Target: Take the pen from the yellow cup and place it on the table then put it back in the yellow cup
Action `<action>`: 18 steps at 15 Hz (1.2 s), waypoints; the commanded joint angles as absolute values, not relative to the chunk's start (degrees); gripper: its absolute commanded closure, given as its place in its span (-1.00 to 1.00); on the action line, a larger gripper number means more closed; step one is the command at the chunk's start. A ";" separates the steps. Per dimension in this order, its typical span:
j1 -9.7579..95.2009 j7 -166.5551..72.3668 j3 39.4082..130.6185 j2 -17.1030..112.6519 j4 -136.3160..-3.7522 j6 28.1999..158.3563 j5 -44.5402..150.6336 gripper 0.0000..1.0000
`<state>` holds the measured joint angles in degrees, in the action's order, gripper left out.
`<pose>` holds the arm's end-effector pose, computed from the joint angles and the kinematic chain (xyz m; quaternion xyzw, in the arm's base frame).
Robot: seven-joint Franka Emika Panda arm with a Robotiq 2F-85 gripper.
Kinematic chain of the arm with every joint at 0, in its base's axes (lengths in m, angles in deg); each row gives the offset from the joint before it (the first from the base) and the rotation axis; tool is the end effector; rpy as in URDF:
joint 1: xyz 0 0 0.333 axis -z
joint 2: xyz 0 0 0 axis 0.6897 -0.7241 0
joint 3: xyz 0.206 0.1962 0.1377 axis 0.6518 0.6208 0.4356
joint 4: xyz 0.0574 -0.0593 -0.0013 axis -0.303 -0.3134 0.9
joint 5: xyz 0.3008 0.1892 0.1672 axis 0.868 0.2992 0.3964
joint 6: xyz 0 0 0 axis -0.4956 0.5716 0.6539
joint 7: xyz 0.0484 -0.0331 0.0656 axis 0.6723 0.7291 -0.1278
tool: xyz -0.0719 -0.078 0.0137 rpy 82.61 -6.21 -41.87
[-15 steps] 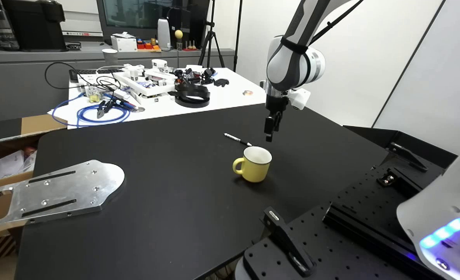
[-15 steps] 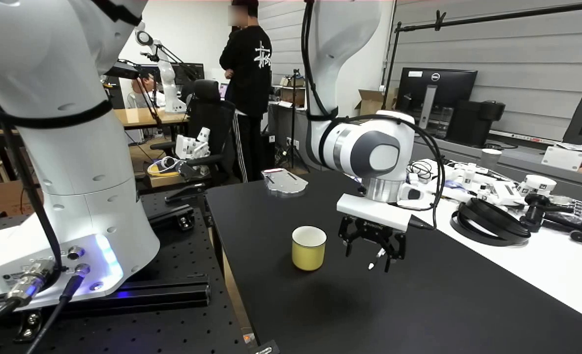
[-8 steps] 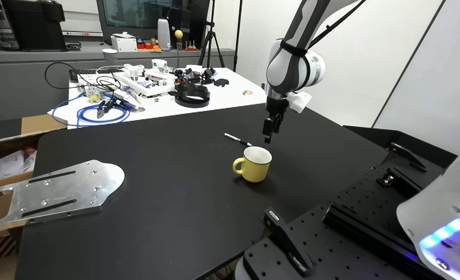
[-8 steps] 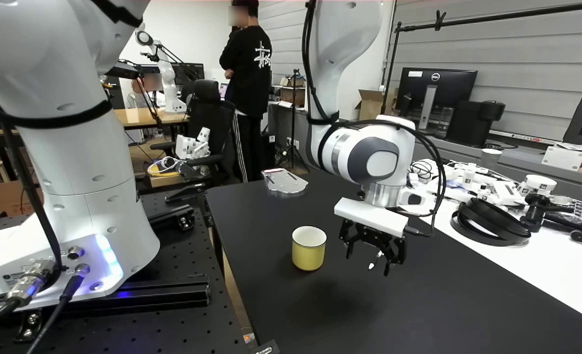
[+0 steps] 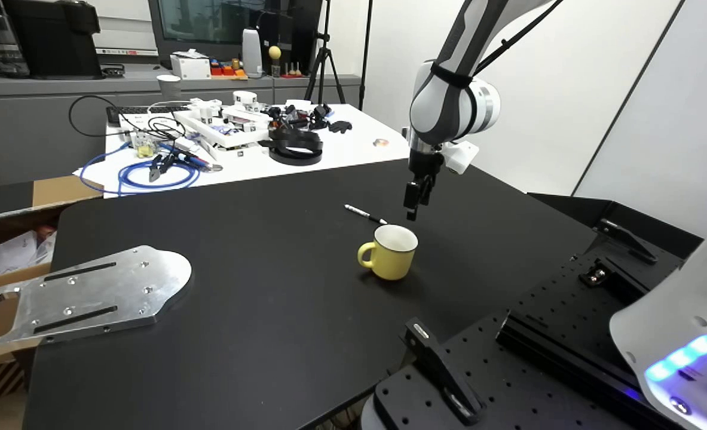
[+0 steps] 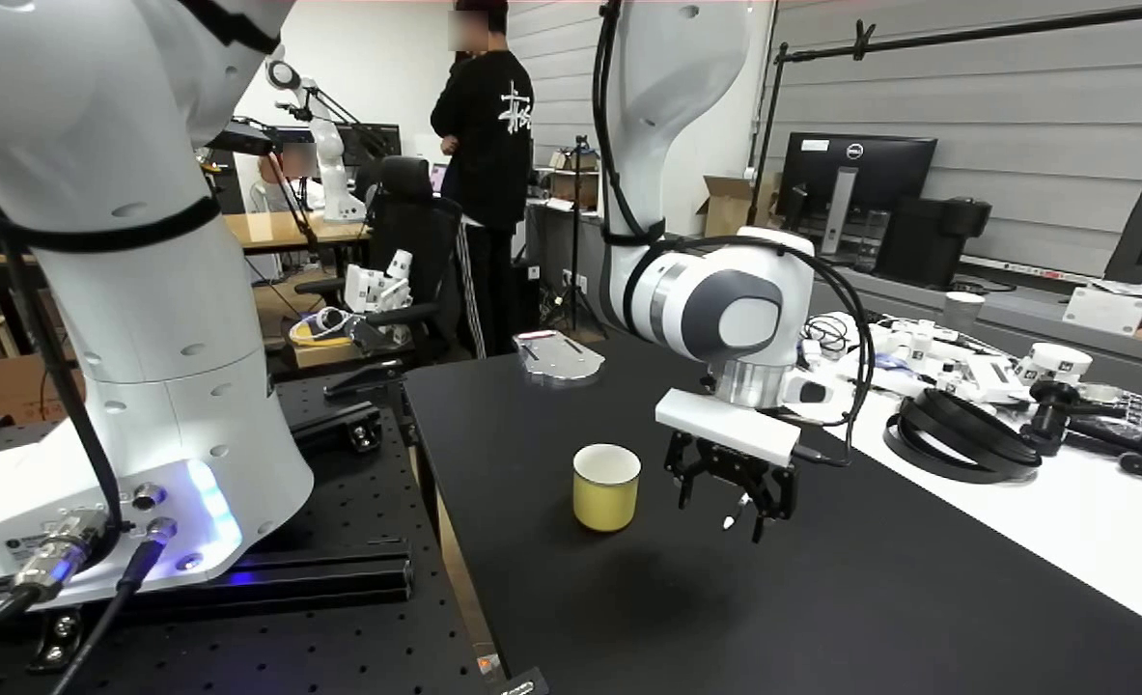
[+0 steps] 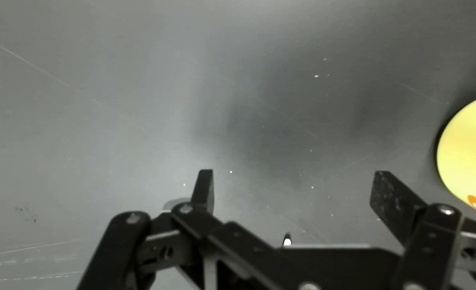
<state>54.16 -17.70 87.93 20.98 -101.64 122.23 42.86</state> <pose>0.5125 -0.0938 0.0377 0.9729 0.2260 -0.0423 0.0229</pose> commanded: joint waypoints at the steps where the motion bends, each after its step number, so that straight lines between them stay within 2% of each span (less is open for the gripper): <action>1: 54.51 -18.08 88.20 20.94 -101.49 122.03 42.31 -1.00; 18: 49.63 -23.60 87.43 13.74 -91.48 121.34 43.54 -1.00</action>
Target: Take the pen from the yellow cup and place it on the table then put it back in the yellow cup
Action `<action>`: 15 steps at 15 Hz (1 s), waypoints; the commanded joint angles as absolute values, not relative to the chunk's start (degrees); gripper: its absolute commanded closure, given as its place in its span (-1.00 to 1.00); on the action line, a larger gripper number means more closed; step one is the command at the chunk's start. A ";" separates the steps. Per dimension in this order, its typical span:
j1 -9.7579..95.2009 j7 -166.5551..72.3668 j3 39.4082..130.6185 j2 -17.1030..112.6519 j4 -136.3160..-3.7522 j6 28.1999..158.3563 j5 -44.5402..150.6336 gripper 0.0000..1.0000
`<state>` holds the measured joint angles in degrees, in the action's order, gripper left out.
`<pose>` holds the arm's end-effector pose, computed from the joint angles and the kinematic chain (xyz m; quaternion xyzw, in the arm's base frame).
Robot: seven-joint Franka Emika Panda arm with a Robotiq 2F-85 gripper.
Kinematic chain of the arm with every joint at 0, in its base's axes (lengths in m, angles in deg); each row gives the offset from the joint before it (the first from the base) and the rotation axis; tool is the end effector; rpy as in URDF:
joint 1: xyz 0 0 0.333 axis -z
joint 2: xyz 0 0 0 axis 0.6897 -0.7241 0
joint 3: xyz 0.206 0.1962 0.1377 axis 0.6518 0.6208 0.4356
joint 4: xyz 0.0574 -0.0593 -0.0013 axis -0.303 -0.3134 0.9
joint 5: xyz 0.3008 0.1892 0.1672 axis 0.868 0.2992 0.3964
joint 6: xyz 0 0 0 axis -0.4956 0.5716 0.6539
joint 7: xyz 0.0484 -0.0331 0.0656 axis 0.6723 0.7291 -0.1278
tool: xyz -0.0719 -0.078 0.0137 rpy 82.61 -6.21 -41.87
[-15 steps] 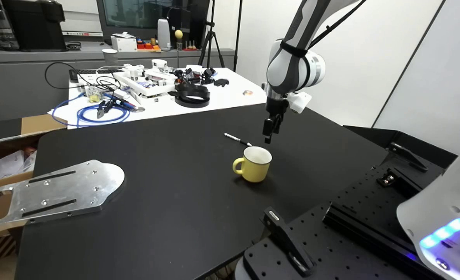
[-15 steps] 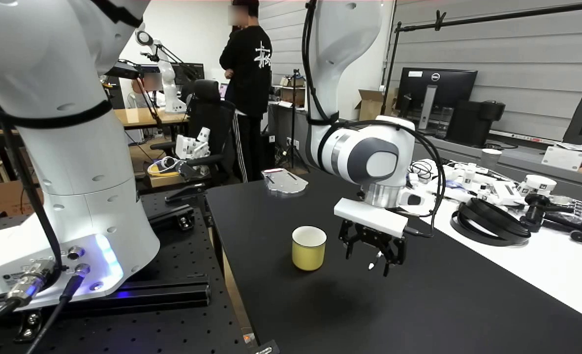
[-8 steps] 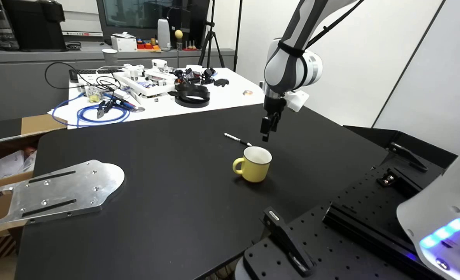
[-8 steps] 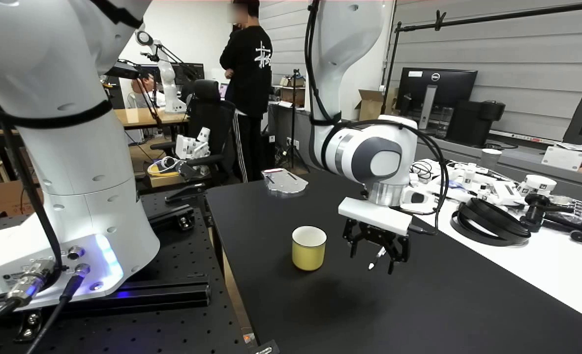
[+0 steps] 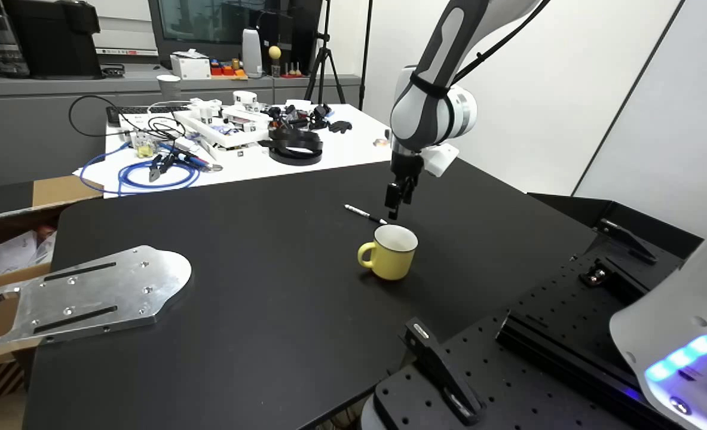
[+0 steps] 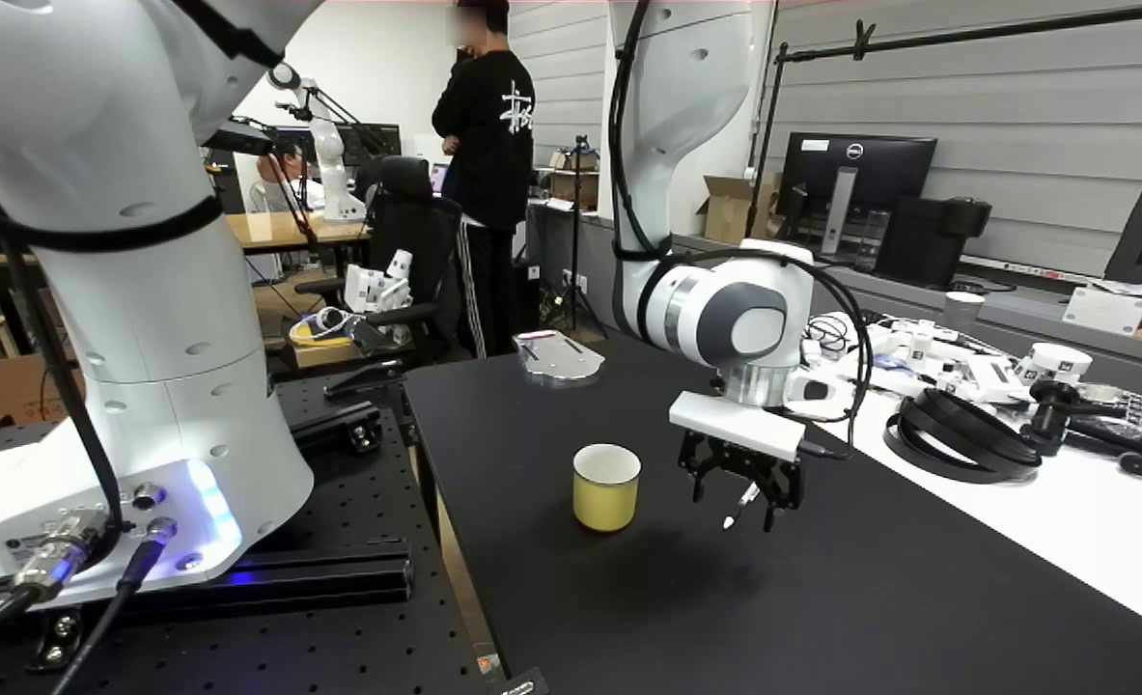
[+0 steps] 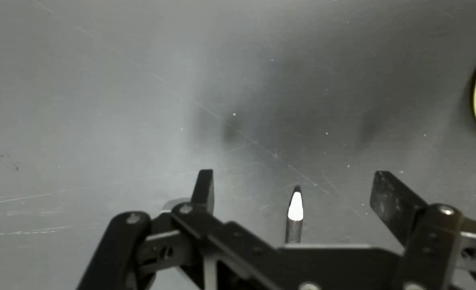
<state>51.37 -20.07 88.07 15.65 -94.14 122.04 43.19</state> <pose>0.5485 -0.0724 0.0206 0.9729 0.2278 -0.0249 0.0306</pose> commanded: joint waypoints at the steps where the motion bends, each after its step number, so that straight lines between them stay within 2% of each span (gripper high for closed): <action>1: 49.05 -24.48 87.25 13.16 -90.91 121.45 43.90 -1.00; 11: 50.04 -28.01 89.68 7.70 -85.80 122.75 48.97 -1.00; 12: 49.56 -28.30 89.24 7.10 -85.32 123.32 48.82 -0.50; 13: 49.61 -28.16 89.32 6.59 -84.94 123.77 48.76 -0.48; 15: 49.60 -28.22 89.34 5.73 -84.20 124.39 48.74 -0.19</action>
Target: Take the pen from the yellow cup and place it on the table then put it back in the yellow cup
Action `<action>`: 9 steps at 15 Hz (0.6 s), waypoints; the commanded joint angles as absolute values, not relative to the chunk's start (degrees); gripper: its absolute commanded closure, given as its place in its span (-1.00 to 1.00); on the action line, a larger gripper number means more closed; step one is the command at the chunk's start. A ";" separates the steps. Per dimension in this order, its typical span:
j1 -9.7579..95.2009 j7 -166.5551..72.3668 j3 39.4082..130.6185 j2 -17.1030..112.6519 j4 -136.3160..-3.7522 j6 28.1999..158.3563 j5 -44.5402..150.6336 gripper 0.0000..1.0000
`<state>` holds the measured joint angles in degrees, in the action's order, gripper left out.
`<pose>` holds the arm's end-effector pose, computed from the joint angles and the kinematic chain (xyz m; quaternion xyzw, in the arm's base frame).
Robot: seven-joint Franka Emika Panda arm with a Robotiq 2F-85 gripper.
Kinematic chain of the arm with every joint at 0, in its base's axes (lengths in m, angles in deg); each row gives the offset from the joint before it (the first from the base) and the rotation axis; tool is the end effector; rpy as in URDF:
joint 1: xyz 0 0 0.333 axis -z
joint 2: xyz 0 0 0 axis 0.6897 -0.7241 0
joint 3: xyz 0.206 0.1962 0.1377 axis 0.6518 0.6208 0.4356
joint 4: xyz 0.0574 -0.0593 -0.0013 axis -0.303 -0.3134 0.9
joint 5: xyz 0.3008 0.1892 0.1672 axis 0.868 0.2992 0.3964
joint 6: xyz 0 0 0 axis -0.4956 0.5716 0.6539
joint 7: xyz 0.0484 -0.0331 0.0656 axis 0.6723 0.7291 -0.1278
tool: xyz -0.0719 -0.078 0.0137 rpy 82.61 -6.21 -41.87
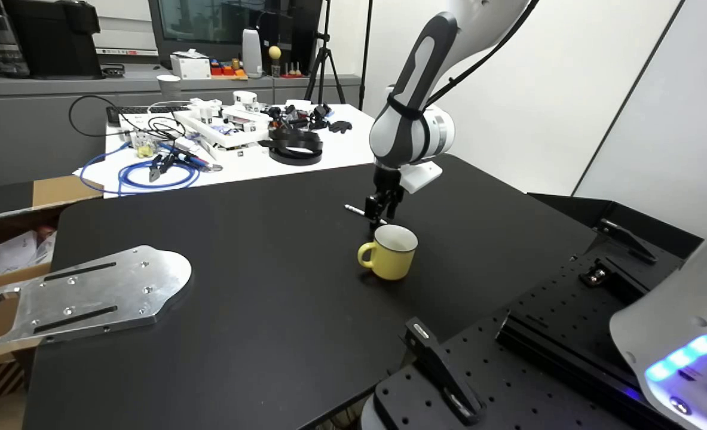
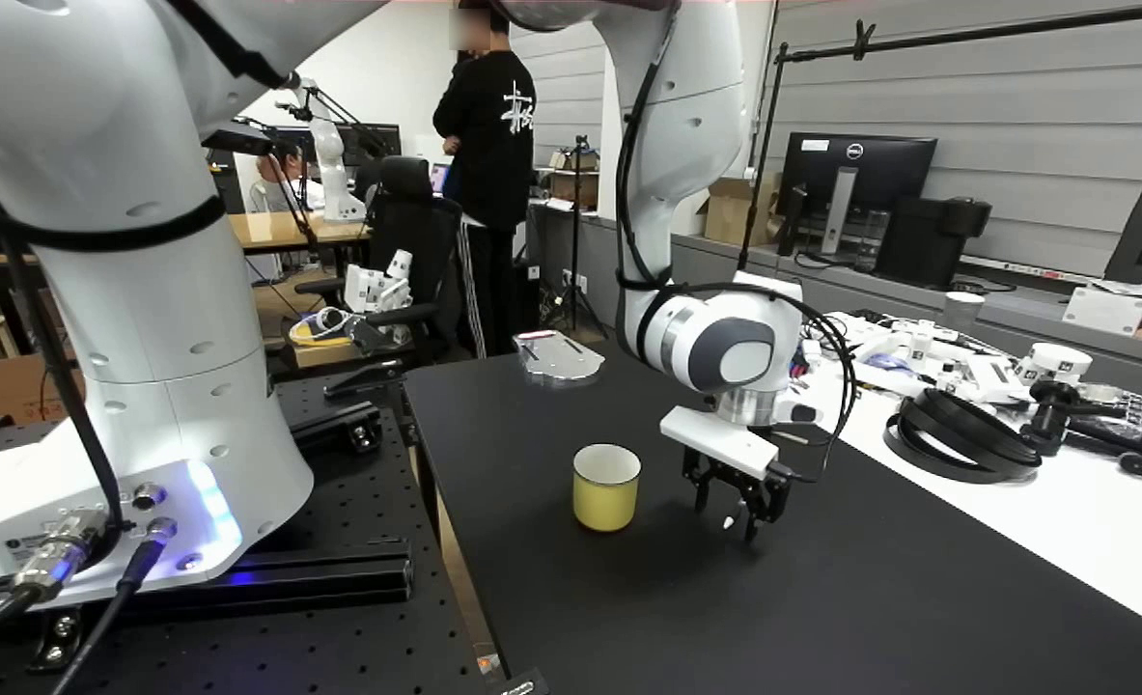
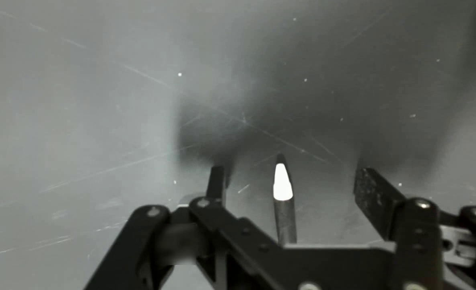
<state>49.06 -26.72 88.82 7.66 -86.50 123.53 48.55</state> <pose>0.5696 -0.0487 -0.0205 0.9883 0.1513 -0.0086 0.0163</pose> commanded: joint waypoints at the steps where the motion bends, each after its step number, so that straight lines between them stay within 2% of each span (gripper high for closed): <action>1: 49.54 -28.32 89.30 5.47 -83.93 124.45 48.78 -0.06; 7: 51.59 -27.31 90.96 7.02 -85.27 126.32 49.23 0.78; 9: 51.93 -27.25 91.11 7.20 -85.60 126.92 49.15 0.98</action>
